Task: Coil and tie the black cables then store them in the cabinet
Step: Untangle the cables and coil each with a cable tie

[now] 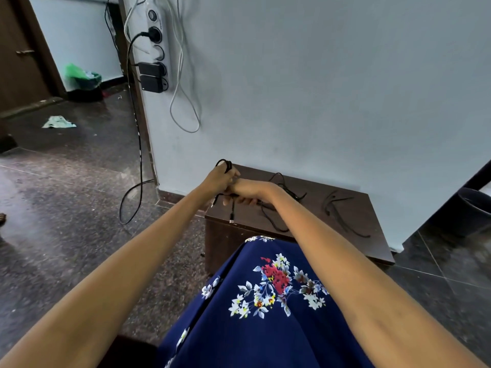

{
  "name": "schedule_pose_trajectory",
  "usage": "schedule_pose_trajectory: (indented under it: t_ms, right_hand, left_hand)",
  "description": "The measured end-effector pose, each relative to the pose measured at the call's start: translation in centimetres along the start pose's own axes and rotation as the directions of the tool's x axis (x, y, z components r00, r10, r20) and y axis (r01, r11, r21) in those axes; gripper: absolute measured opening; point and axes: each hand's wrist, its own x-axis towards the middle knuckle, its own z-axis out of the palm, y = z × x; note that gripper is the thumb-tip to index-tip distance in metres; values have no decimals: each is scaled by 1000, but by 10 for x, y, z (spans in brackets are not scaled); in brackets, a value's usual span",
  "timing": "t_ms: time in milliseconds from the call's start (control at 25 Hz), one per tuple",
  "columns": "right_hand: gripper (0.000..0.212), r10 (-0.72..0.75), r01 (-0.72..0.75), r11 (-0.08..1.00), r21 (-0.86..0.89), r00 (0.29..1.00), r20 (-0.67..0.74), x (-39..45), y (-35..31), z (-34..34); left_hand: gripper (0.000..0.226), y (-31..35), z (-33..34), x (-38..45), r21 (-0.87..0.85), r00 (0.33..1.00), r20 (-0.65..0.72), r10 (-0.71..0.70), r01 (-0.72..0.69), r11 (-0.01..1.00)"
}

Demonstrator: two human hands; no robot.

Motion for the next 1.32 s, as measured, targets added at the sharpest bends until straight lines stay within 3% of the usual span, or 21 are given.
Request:
schedule_pose_trajectory:
  t_ms: [40,160,280,400,480,560,640,720,840,920,960,1040,1160,1240,1320]
  right_hand:
    - [35,-11,10,999,-43,1000,-4,-1,-3,-5]
    - [37,-57,53,994,-100,998,-36,-3,-5,-20]
    - [45,-117,96,988,-120,976,-184,-1,-5,-36]
    - [43,-131,151,988,16,905,-404,5,-3,-47]
    - [45,-103,181,979,97,840,-533,12,1,-49]
    - [44,15,180,948,263,800,-600,19,10,-43]
    - [46,191,146,838,526,824,-534,25,19,-29]
    - [47,297,49,734,678,874,-385,30,25,-11]
    - [45,302,-125,772,623,935,-187,34,29,15]
    - [41,240,-184,832,524,970,-39,35,28,26]
    - [40,211,-199,849,489,977,30,34,27,27]
    - [41,156,-204,872,444,977,141,29,21,21]
    - [32,59,-140,937,319,966,252,22,9,7]
    - [23,34,-70,991,111,953,301,19,2,0]
    - [19,57,-13,990,-138,944,326,16,-2,-10]
  left_hand:
    - [23,-1,1,0,34,1000,18,21,-22,999]
    - [27,-1,1,0,-72,997,43,-61,64,995]
    - [53,-6,0,-1,-134,973,178,-146,171,976]
    - [66,-7,1,-4,-299,918,374,-128,250,921]
    - [61,-2,1,-4,-455,888,459,-24,258,853]
    - [52,3,1,-5,-584,869,491,69,269,766]
    - [43,4,-1,-7,-649,862,495,107,284,706]
    - [39,4,-1,-8,-691,888,450,93,280,666]
    - [33,3,-4,-6,-820,965,257,41,196,537]
    - [32,0,-8,0,-848,990,141,-1,121,516]
    - [32,-2,-9,4,-823,995,97,-30,97,559]
    - [27,-7,-9,9,-671,996,-3,-92,67,739]
    - [10,-15,-5,11,-174,996,-72,-44,30,984]
    - [7,-22,-3,10,173,1000,19,-7,4,985]
    - [19,-29,-1,10,460,990,128,-55,-10,888]
